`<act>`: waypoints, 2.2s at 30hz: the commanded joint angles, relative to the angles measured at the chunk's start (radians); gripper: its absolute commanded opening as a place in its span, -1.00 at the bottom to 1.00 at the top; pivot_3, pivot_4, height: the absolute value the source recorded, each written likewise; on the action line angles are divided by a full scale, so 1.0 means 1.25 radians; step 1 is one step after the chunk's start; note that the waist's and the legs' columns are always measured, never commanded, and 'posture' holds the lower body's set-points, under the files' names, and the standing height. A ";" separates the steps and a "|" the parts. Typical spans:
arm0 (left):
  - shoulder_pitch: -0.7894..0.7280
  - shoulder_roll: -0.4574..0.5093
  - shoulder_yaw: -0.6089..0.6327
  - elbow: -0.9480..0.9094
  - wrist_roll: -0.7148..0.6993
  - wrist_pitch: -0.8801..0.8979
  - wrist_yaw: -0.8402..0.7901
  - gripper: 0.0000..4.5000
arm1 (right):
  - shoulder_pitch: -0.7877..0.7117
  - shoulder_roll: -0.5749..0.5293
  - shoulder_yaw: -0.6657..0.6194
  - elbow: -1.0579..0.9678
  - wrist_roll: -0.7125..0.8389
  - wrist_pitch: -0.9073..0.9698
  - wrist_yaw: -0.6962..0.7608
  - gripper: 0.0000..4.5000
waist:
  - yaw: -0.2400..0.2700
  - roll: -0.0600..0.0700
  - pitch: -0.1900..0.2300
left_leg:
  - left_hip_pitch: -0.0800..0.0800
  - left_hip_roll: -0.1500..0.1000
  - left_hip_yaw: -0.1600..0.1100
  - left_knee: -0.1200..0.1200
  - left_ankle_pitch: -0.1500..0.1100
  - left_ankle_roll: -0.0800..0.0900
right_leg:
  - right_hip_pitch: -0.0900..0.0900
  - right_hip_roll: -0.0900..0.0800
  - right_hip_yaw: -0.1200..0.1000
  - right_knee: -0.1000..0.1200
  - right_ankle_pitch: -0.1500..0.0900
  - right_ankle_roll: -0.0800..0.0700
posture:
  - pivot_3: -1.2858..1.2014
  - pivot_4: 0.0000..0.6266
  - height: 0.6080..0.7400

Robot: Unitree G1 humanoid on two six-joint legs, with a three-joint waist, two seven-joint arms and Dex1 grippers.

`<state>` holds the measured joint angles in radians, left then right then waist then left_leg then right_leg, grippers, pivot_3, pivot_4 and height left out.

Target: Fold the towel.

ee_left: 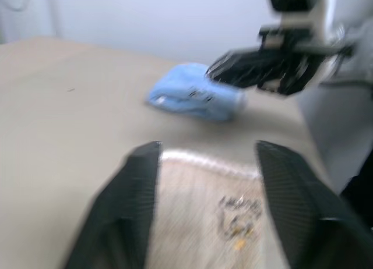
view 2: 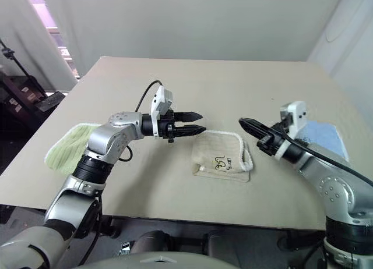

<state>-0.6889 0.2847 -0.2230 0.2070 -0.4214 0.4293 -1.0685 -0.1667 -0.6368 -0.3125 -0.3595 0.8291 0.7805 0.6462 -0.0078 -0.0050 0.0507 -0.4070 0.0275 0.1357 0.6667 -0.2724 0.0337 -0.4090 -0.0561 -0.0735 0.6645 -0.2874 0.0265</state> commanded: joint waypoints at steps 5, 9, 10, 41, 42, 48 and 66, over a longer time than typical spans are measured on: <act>-0.014 -0.094 -0.065 0.201 0.134 -0.234 -0.022 -0.88 | -0.078 0.040 0.123 0.177 -0.093 -0.061 0.060 -1.00 | 0.009 0.000 0.000 | -0.002 -0.001 0.001 0.001 -0.001 0.002 | -0.001 -0.001 0.000 -0.001 0.000 0.001 | 0.03 -1.00 0.76; -0.026 -0.141 -0.053 0.325 0.150 -0.282 -0.033 -0.88 | -0.059 0.057 0.146 0.243 -0.116 -0.087 0.100 -1.00 | 0.010 0.000 0.000 | -0.002 0.000 0.001 0.001 -0.001 0.003 | -0.002 0.000 0.000 0.000 0.001 0.002 | 0.03 -1.00 0.76; -0.028 -0.148 -0.057 0.359 0.160 -0.294 -0.039 -0.88 | -0.050 0.063 0.151 0.258 -0.123 -0.094 0.109 -1.00 | 0.010 0.000 0.000 | -0.002 0.000 0.001 0.001 -0.001 0.003 | -0.002 0.000 0.000 0.000 0.001 0.002 | 0.03 -1.00 0.76; 0.048 -0.030 0.017 0.198 0.167 -0.226 -0.191 0.46 | -0.093 -0.061 -0.040 0.339 0.129 0.365 0.149 0.79 | -0.007 -0.002 -0.007 | -0.001 0.001 0.000 0.000 -0.001 0.002 | -0.002 -0.002 -0.001 0.002 0.000 -0.001 | 0.03 -1.00 0.76; 0.061 -0.014 0.021 0.164 0.161 -0.212 -0.189 0.46 | -0.095 -0.077 -0.054 0.359 0.144 0.406 0.146 0.79 | -0.006 -0.002 -0.007 | -0.001 0.001 0.000 0.000 -0.001 0.002 | -0.002 -0.002 -0.001 0.002 0.000 -0.001 | 0.03 -1.00 0.76; 0.135 0.059 0.033 -0.002 0.115 -0.156 -0.193 0.46 | -0.092 -0.128 -0.105 0.444 0.166 0.562 0.124 0.79 | -0.006 -0.001 -0.007 | -0.001 0.001 0.000 0.001 -0.001 0.002 | -0.002 -0.002 -0.001 0.002 0.000 -0.001 | 0.03 -1.00 0.76; 0.233 0.103 0.005 -0.120 0.089 -0.224 -0.191 0.46 | -0.125 -0.089 0.005 0.584 0.066 0.592 0.135 0.79 | -0.011 0.000 -0.008 | 0.000 0.001 0.001 0.001 -0.001 0.002 | 0.000 0.000 -0.001 0.002 0.001 0.002 | 0.03 -1.00 0.76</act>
<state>-0.3921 0.4104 -0.2187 0.0900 -0.2945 0.1658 -1.3020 -0.2926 -0.7686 -0.3294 0.3596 0.9241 1.5376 0.8081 -0.0220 -0.0049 0.0412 -0.4063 0.0291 0.1364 0.6683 -0.2739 0.0366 -0.4085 -0.0560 -0.0751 0.6667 -0.2859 0.0283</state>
